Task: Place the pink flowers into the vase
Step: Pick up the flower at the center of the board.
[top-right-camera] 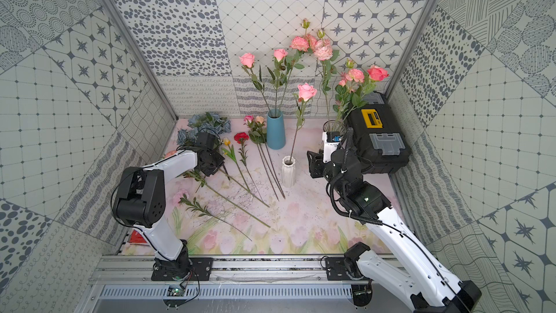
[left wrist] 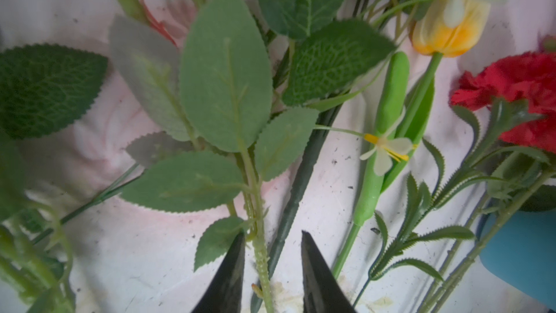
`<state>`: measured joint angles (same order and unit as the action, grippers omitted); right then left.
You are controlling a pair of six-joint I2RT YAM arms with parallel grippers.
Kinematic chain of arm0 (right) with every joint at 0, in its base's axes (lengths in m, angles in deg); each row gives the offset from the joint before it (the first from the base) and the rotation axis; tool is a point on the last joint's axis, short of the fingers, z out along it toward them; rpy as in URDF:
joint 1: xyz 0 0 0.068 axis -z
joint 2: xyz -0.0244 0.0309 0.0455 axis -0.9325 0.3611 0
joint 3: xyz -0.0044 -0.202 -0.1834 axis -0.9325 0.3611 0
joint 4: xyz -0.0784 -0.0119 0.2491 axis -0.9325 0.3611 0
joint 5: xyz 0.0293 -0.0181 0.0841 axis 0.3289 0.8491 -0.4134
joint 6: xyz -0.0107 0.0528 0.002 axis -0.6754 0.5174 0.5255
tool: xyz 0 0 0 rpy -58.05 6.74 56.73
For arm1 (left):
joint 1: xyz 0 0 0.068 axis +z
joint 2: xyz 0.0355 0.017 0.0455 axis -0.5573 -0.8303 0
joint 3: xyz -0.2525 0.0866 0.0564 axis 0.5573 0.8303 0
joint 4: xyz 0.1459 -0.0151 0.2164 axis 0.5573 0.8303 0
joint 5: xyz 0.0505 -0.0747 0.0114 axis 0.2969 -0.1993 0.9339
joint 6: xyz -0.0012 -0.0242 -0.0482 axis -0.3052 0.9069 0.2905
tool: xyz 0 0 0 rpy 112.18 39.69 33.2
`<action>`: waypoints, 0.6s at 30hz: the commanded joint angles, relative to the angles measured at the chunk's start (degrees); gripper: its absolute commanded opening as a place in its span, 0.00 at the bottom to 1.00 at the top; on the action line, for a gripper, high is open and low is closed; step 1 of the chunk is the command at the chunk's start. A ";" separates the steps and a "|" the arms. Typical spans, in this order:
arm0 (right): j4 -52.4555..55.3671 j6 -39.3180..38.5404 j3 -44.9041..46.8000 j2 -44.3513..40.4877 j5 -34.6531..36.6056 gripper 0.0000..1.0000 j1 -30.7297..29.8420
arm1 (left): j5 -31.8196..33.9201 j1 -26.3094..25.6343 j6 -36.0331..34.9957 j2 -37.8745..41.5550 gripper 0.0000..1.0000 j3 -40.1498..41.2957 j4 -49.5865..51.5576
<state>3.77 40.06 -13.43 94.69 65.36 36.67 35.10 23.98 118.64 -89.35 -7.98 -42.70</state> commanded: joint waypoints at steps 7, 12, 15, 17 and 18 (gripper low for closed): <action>-2.15 1.03 0.81 -0.51 -0.84 0.47 0.54 | 2.67 -2.06 3.07 2.12 0.31 0.95 1.92; -1.91 0.86 0.88 -0.70 -0.81 0.47 0.81 | 2.64 -2.04 3.67 0.94 0.30 0.83 1.92; -1.95 0.84 1.04 -0.82 -0.76 0.48 1.07 | 2.42 -2.06 3.57 -0.26 0.30 0.17 3.52; -1.92 0.95 1.19 -0.91 -0.77 0.48 1.21 | 2.40 -2.06 3.73 -0.66 0.30 0.26 3.61; -1.91 1.08 1.35 -0.89 -0.96 0.48 1.32 | 2.36 -2.06 3.69 -0.77 0.29 0.29 3.48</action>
<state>3.73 40.28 -12.88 94.67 65.01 37.61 36.30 21.97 121.59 -89.24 -7.26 -41.81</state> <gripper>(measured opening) 0.474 0.295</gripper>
